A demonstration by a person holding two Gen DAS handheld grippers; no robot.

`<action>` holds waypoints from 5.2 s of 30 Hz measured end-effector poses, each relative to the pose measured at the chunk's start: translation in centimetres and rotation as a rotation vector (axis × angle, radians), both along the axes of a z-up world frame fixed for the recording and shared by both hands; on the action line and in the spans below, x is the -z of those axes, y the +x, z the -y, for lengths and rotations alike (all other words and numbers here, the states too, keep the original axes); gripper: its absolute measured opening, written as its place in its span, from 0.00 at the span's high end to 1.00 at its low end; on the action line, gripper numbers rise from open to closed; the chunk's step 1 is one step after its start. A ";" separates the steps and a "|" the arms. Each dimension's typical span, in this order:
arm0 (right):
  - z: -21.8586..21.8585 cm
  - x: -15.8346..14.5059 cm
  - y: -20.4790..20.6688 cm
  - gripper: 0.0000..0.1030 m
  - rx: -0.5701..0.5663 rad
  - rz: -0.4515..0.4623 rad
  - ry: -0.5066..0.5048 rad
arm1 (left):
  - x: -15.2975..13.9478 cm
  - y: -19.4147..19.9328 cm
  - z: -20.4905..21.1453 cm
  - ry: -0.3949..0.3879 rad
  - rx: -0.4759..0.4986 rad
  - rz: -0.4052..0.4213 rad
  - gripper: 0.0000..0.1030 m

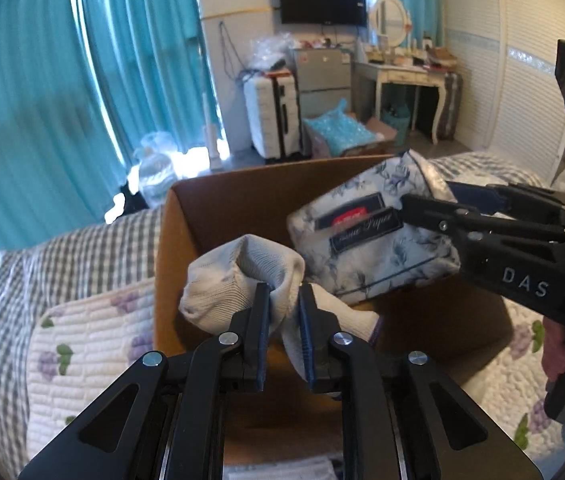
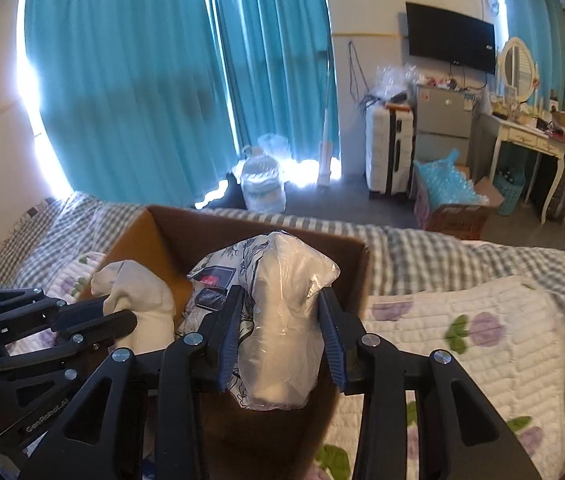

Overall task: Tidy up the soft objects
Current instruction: 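Carry the tissue pack into the box with the right gripper while the left grasps a white sock, then release the sock and tissue pack into the box with both grippers, then grasp the cable bundle with the left gripper while the right grasps cream fabric, drop both in box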

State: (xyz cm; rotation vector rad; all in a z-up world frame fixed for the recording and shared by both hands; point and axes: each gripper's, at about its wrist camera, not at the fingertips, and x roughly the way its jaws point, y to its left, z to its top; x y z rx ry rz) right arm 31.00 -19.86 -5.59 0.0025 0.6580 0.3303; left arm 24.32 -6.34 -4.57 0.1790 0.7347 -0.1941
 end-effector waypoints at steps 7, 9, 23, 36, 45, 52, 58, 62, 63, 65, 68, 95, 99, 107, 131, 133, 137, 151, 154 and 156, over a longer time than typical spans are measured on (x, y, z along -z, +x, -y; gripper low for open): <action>1.2 -1.8 -1.6 0.28 0.037 0.068 -0.004 | -1.7 -1.7 0.1 0.058 -0.056 0.033 0.44; 1.6 -3.3 -2.7 0.26 0.046 0.079 0.012 | -3.0 -3.0 -0.6 0.050 -0.074 0.064 0.36; 1.0 -17.0 -19.8 0.00 0.030 0.222 -0.145 | -16.3 -19.0 -2.8 -0.011 -0.100 0.310 0.14; -2.4 -12.5 -26.4 0.00 -0.009 0.133 -0.166 | -8.1 -22.6 -6.9 -0.040 -0.205 0.237 0.11; -5.2 0.7 -21.1 0.00 0.010 -0.059 -0.175 | 3.7 -19.8 -8.6 -0.054 -0.227 0.062 0.11; -6.2 7.9 -18.9 0.09 -0.001 -0.174 -0.111 | 7.9 -19.2 -8.1 0.041 -0.207 -0.041 0.11; -7.3 11.8 -18.1 0.36 -0.092 -0.272 -0.059 | 8.9 -18.9 -8.2 0.008 -0.197 -0.083 0.13; -7.5 12.8 -18.9 0.62 -0.131 -0.272 -0.046 | 9.9 -18.7 -8.6 -0.030 -0.197 -0.131 0.14; -7.4 12.5 -19.2 0.69 -0.132 -0.258 -0.044 | 10.1 -18.7 -8.6 -0.030 -0.197 -0.137 0.14; -7.3 11.8 -19.8 0.72 -0.136 -0.234 -0.053 | 10.2 -18.6 -8.8 -0.052 -0.194 -0.146 0.14; -6.9 11.2 -20.7 0.77 -0.135 -0.213 -0.081 | 10.3 -18.6 -8.8 -0.075 -0.183 -0.152 0.35; -3.1 4.2 -28.1 0.80 -0.097 -0.103 -0.082 | 3.4 -26.1 -5.9 -0.078 -0.179 -0.043 0.89; -2.6 2.5 -29.3 0.80 -0.099 -0.076 -0.059 | -0.1 -27.4 -5.3 -0.111 -0.141 0.024 0.89; -1.8 -2.1 -29.6 0.80 -0.110 0.020 -0.035 | -5.2 -25.8 -3.2 -0.127 -0.074 0.097 0.89; -3.6 -9.4 -7.9 0.80 -0.112 0.165 -0.082 | -5.0 -4.1 -0.1 -0.058 -0.101 0.081 0.89; -4.1 -7.8 -5.8 0.80 -0.108 0.143 -0.102 | -3.9 -2.9 -0.2 -0.057 -0.103 0.062 0.89; -4.5 -4.5 -3.1 0.80 -0.112 0.085 -0.104 | -1.8 -1.6 0.1 -0.047 -0.089 0.035 0.87; -1.9 -5.9 -4.7 0.33 -0.024 0.113 -0.044 | -5.6 -6.1 1.4 0.026 -0.106 0.097 0.28; -1.3 -8.4 -6.5 0.20 0.020 0.127 -0.056 | -8.2 -8.3 0.5 0.018 -0.133 0.139 0.27; -0.9 -10.3 -8.1 0.20 0.028 0.149 -0.057 | -10.1 -10.0 0.0 0.007 -0.145 0.163 0.27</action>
